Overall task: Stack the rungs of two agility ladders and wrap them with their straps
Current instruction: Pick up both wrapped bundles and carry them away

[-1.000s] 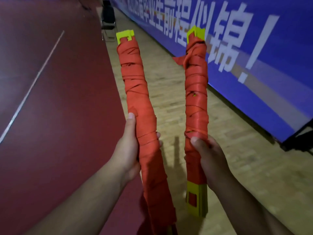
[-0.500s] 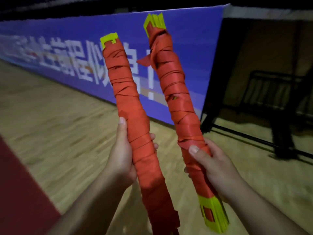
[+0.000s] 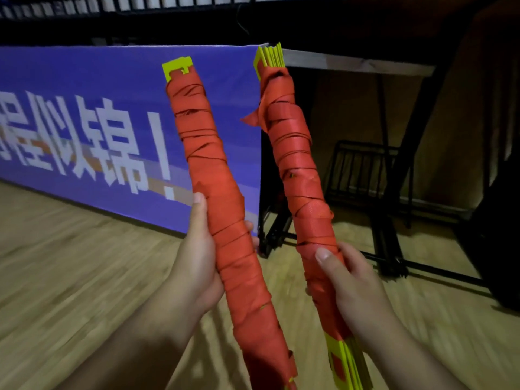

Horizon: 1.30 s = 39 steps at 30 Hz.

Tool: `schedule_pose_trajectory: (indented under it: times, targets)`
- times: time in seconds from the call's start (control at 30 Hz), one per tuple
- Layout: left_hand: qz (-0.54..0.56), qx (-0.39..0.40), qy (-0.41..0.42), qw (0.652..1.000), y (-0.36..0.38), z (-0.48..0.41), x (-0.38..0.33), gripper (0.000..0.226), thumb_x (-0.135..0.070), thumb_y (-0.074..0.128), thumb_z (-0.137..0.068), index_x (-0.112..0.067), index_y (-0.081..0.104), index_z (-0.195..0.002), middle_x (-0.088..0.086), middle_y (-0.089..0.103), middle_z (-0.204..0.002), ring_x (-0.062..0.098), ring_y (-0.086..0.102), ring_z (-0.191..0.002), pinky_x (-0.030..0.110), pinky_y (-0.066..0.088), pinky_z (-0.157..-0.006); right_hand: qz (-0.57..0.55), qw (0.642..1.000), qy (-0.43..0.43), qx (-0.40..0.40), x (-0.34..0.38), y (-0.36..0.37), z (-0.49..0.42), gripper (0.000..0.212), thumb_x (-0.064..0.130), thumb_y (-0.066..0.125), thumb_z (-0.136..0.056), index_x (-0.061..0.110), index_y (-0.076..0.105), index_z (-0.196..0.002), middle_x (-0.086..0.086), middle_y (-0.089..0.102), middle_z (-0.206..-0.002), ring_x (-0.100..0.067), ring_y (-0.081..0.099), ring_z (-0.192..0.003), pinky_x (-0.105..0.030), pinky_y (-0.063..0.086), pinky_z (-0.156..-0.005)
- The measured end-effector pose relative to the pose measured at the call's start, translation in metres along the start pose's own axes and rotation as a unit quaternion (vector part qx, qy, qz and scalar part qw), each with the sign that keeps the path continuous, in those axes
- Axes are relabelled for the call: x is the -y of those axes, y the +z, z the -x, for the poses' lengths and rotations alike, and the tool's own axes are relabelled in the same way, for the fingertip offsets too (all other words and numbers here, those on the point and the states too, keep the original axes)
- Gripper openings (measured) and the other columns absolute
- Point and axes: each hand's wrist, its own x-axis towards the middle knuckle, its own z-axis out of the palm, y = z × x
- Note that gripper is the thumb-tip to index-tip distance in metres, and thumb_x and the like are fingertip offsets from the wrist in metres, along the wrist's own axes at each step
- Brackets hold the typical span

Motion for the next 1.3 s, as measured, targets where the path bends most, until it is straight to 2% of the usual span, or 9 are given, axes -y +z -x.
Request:
schedule_pose_trajectory:
  times: [0.17, 0.37, 0.5, 0.67, 0.8, 0.9, 1.1, 1.2, 1.3]
  targets:
    - [-0.013, 0.024, -0.006, 1.000, 0.059, -0.090, 0.013, 0.082, -0.081, 0.044, -0.072, -0.010, 0.076, -0.097, 0.011, 0.070, -0.083, 0.024, 0.069, -0.066, 0.034, 0.057, -0.056, -0.028, 0.999, -0.003, -0.028, 0.003, -0.042, -0.087, 0.020, 0.031, 0.056, -0.074, 0.032, 0.070, -0.088, -0.007, 0.065, -0.065, -0.030, 0.057, -0.057, -0.030, 0.046, -0.044]
    - [-0.034, 0.096, -0.025, 0.994, 0.111, -0.219, 0.019, 0.075, -0.079, 0.050, -0.070, -0.014, 0.077, -0.096, 0.010, 0.071, -0.087, 0.023, 0.070, -0.070, 0.036, 0.057, -0.057, 0.051, 0.992, -0.042, -0.103, 0.003, -0.078, -0.209, 0.020, 0.039, 0.059, -0.074, 0.049, 0.066, -0.090, -0.002, 0.074, -0.080, -0.024, 0.071, -0.065, -0.030, 0.055, -0.052]
    - [-0.038, 0.141, -0.048, 0.988, 0.161, -0.318, 0.023, 0.076, -0.076, 0.049, -0.080, -0.009, 0.071, -0.110, 0.012, 0.071, -0.087, 0.022, 0.070, -0.069, 0.036, 0.057, -0.059, 0.077, 0.983, -0.068, -0.152, 0.002, -0.106, -0.287, 0.023, 0.044, 0.064, -0.073, 0.050, 0.065, -0.096, 0.003, 0.076, -0.087, -0.019, 0.074, -0.071, -0.028, 0.054, -0.056]
    - [-0.040, 0.148, -0.072, 0.986, 0.217, -0.406, 0.039, 0.076, -0.079, 0.047, -0.081, -0.010, 0.077, -0.094, 0.012, 0.072, -0.086, 0.023, 0.070, -0.067, 0.039, 0.058, -0.063, 0.084, 0.977, -0.076, -0.181, -0.003, -0.141, -0.354, 0.024, 0.045, 0.068, -0.076, 0.051, 0.064, -0.099, 0.006, 0.075, -0.085, -0.017, 0.074, -0.071, -0.022, 0.054, -0.054]
    - [-0.017, 0.144, -0.072, 0.987, 0.270, -0.474, 0.054, 0.075, -0.075, 0.046, -0.084, -0.010, 0.071, -0.112, 0.011, 0.072, -0.087, 0.023, 0.070, -0.067, 0.039, 0.057, -0.063, 0.092, 0.973, -0.081, -0.194, -0.013, -0.188, -0.432, 0.025, 0.038, 0.074, -0.078, 0.043, 0.066, -0.101, 0.001, 0.075, -0.081, -0.021, 0.073, -0.067, -0.022, 0.055, -0.054]
    - [0.001, 0.130, -0.057, 0.990, 0.311, -0.520, 0.059, 0.077, -0.074, 0.045, -0.086, -0.009, 0.067, -0.120, 0.009, 0.070, -0.083, 0.022, 0.068, -0.064, 0.037, 0.056, -0.061, 0.117, 0.974, -0.086, -0.175, -0.020, -0.225, -0.498, 0.024, 0.037, 0.075, -0.086, 0.057, 0.063, -0.094, 0.006, 0.075, -0.081, -0.020, 0.073, -0.065, -0.030, 0.055, -0.054]
    - [0.020, 0.077, -0.008, 0.997, 0.385, -0.616, 0.058, 0.072, -0.075, 0.043, -0.086, -0.012, 0.068, -0.110, 0.006, 0.069, -0.079, 0.021, 0.066, -0.061, 0.035, 0.057, -0.058, 0.114, 0.980, -0.101, -0.129, -0.014, -0.284, -0.639, 0.037, 0.053, 0.067, -0.069, 0.038, 0.066, -0.103, 0.012, 0.074, -0.086, -0.011, 0.073, -0.069, -0.029, 0.054, -0.059]
    - [0.025, 0.052, 0.008, 0.998, 0.399, -0.664, 0.059, 0.070, -0.076, 0.045, -0.084, -0.013, 0.069, -0.102, 0.007, 0.069, -0.079, 0.021, 0.066, -0.061, 0.034, 0.057, -0.055, 0.109, 0.982, -0.111, -0.109, -0.018, -0.298, -0.702, 0.041, 0.054, 0.069, -0.066, 0.037, 0.067, -0.104, 0.013, 0.075, -0.087, -0.014, 0.074, -0.073, -0.038, 0.059, -0.069]
    - [0.023, 0.036, 0.036, 0.998, 0.411, -0.712, 0.050, 0.070, -0.075, 0.049, -0.084, -0.012, 0.069, -0.107, 0.009, 0.070, -0.079, 0.022, 0.068, -0.060, 0.035, 0.057, -0.053, 0.110, 0.982, -0.126, -0.089, -0.017, -0.303, -0.765, 0.032, 0.050, 0.076, -0.072, 0.039, 0.066, -0.100, 0.021, 0.073, -0.087, -0.010, 0.074, -0.071, -0.035, 0.059, -0.069]
